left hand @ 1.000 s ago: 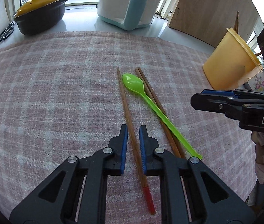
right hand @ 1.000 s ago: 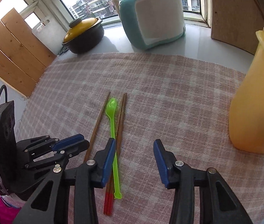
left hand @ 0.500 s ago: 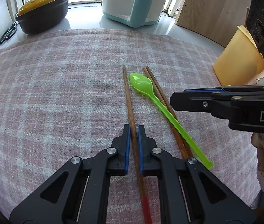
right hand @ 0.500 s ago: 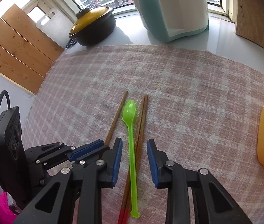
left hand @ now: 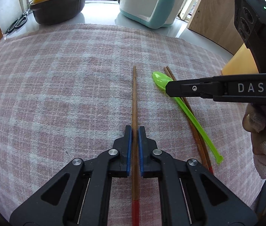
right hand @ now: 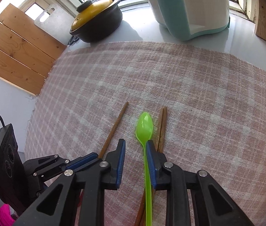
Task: Organize utensils
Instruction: 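Close the left tool on a wooden chopstick while the right tool grasps the green plastic spoon, then lift chopstick and green spoon and carry both over the yellow container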
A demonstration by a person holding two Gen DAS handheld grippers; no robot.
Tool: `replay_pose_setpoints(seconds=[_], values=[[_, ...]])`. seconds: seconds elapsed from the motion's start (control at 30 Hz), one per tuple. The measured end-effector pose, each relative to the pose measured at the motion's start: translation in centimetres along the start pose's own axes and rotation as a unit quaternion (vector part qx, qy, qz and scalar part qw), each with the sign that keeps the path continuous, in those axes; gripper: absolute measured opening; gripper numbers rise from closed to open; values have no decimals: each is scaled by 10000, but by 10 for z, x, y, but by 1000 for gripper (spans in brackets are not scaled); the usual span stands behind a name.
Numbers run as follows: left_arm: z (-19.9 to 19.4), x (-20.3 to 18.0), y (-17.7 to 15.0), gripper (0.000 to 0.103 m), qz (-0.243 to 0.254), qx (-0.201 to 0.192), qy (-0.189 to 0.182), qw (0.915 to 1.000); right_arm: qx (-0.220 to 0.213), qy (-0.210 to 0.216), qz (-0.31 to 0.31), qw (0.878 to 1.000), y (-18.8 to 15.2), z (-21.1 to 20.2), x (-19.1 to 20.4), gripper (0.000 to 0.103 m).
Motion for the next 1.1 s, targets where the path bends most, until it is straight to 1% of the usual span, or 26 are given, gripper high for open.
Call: replay_pose_setpoints(seconds=[0.23,0.33,0.4,0.47,0.6,0.67,0.73,0.83,0.93,1.1], values=[[0,1,0,5,32,46,-6,10000,163,-229,-106,9995,-1,9,-5,22],[2,1,1,5,85,103,-26,9999,208,-339,-162,9991,-1,12,-6,18],[4,0,3,6,128,133,8,9998,251,-438,-203,9985,-1,12,-7,14],[6,-2,6,6,195,125,82,9997,313,-636,-364,9968,-1,13,-7,6],[10,-7,10,6,477,-29,278,9985,397,-893,-640,9932,-2,15,-3,6],[10,-6,11,5,405,6,202,9990,386,-994,-751,9915,-2,16,-1,6],[10,-2,11,5,217,38,39,9998,335,-982,-746,9918,-4,15,-1,4],[5,5,10,4,-54,30,-148,9999,152,-809,-635,9946,-6,7,0,3],[-1,9,9,4,-179,-1,-222,9996,-9,-757,-585,9954,-6,-3,0,3],[-23,9,12,4,-341,-196,-370,9985,-298,-689,-639,9951,-6,-22,8,3]])
Point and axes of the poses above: each gripper's, at about its wrist camera, not at the fingertips, and z roughly the way its jaws point, x to its left, y to its top, the point moved 8 cm from there along z, roughly the way its jaws point, and after that the axes turned 10 degrees about y, right-handed, at the moved point
